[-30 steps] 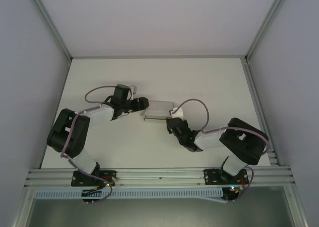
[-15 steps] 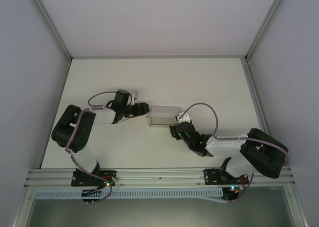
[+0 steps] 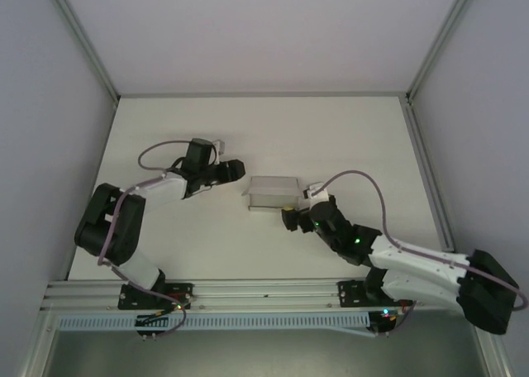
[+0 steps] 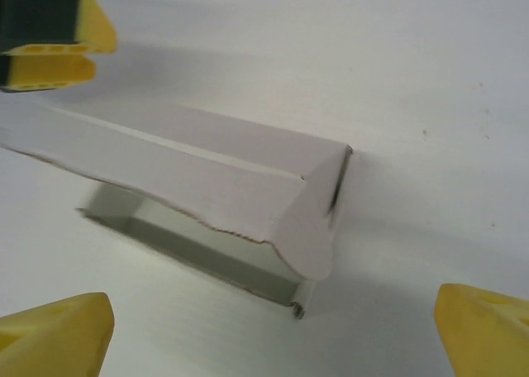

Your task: Assemble paper box

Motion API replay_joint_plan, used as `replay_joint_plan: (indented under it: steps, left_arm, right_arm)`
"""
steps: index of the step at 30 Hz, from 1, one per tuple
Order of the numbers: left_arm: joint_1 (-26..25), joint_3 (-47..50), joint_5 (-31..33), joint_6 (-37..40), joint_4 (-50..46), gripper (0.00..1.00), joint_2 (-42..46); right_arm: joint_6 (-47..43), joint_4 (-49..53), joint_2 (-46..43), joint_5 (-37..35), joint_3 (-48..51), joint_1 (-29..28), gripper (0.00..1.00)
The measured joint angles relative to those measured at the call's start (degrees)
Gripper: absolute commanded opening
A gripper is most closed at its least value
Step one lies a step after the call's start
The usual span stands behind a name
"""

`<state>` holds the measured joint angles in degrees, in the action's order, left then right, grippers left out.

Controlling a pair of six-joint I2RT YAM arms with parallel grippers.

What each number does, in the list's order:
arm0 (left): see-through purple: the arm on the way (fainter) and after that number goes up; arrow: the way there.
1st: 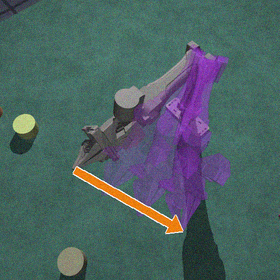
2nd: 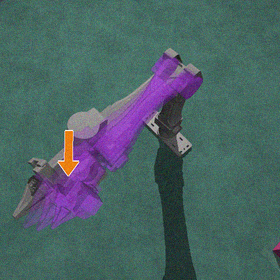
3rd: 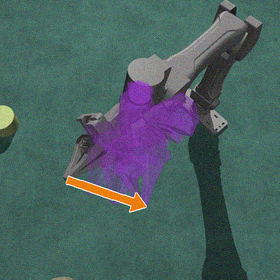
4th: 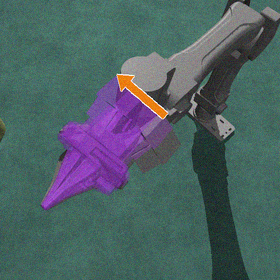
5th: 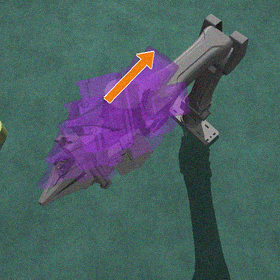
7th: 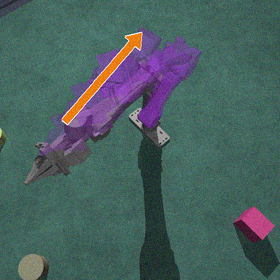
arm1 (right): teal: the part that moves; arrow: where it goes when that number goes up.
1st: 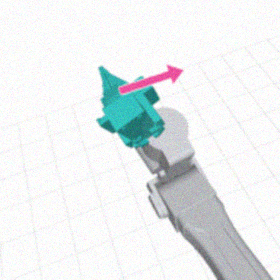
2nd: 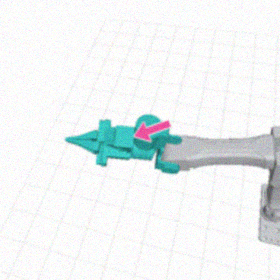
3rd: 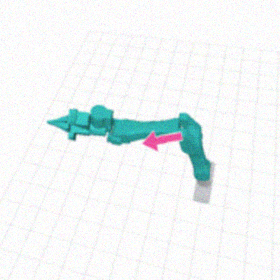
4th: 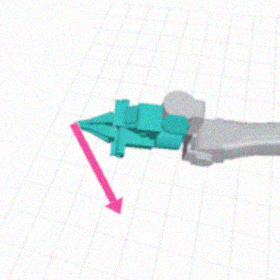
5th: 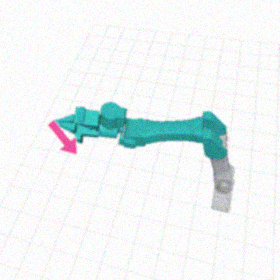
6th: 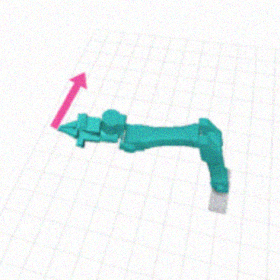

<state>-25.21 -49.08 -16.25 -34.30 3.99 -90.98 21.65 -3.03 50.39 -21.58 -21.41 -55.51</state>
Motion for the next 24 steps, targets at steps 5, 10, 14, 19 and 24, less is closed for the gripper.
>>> replay_joint_plan:
  steps: [5,10,14,19,24]
  left_arm:
    - [-0.81,-1.18,1.22,0.92,-2.56,0.83,6.12]
    - [-3.19,-1.20,0.02,1.46,-2.82,0.83,5.99]
    - [-4.96,-1.20,-1.95,1.51,-2.54,0.81,2.75]
    - [-6.88,-1.11,-4.52,1.44,-1.62,0.76,-1.66]
    - [-7.15,0.79,-6.54,1.40,0.28,0.69,-3.76]
  right_arm:
    - [0.79,4.35,-14.12,1.42,-0.92,0.20,1.00]
    - [4.07,7.78,-8.74,1.66,-10.36,8.17,1.00]
    - [7.32,8.41,6.38,3.82,-18.08,14.99,0.98]
    - [9.03,8.63,19.80,7.74,-17.77,15.56,0.92]
    - [11.63,5.88,23.54,11.04,-13.11,15.85,0.75]
